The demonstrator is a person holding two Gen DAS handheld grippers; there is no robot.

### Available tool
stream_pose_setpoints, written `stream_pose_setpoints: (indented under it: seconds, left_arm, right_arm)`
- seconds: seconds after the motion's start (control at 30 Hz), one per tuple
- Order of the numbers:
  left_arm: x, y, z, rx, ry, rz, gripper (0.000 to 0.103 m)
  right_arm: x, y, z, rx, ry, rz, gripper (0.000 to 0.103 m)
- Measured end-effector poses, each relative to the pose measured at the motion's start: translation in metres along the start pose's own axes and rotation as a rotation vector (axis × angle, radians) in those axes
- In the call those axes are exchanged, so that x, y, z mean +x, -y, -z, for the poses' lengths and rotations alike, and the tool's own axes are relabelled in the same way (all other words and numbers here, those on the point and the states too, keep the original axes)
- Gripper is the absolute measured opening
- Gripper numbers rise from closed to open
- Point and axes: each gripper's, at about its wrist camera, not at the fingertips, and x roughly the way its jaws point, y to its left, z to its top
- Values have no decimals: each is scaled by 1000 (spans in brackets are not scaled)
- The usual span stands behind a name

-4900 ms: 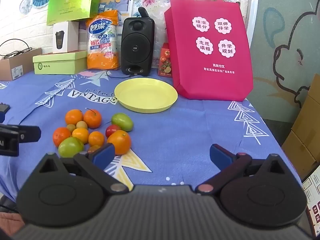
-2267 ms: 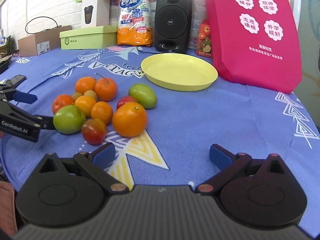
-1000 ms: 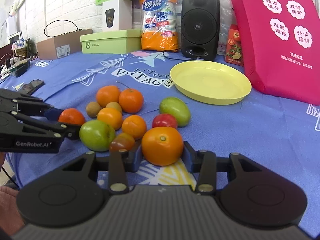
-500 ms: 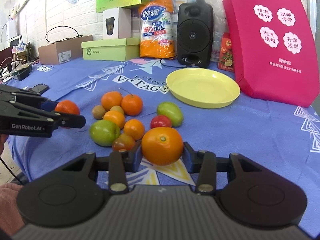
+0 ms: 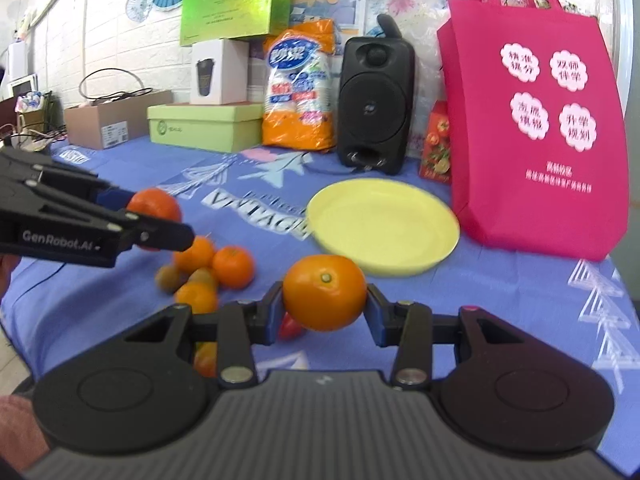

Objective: Organize fruits
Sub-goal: 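Carry both oranges onto the yellow plate and open both tools, then move both open tools back to the fruit pile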

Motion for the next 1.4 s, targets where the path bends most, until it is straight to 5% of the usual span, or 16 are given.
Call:
stream_pose_setpoints:
  seconds: [0.33, 0.67, 0.7, 0.73, 0.8, 0.83, 0.87, 1.07, 1.4]
  left_arm:
    - [122, -9, -56, -12, -102, 52, 37]
    - [212, -22, -65, 1, -197, 18, 38]
    - [217, -22, -66, 5, -202, 13, 42]
    - [218, -22, -66, 6, -200, 11, 56]
    - [215, -22, -67, 4, -183, -2, 85]
    - [211, -22, -68, 6, -170, -13, 90]
    - [207, -23, -68, 13, -159, -21, 90]
    - [152, -28, -65, 27, -93, -62, 91]
    - [41, -30, -14, -16, -21, -105, 93]
  right_arm:
    - [66, 47, -41, 15, -29, 39, 41]
    - [135, 78, -42, 54, -114, 22, 41]
    - [139, 79, -42, 56, -120, 22, 41]
    - [143, 80, -41, 57, -126, 24, 41]
    - [147, 80, -40, 55, -139, 25, 43]
    - [146, 78, -40, 53, -137, 26, 47]
    - [144, 77, -40, 53, -129, 31, 53]
    - [110, 75, -45, 52, -66, 58, 53]
    - [35, 39, -15, 44, -19, 2, 53]
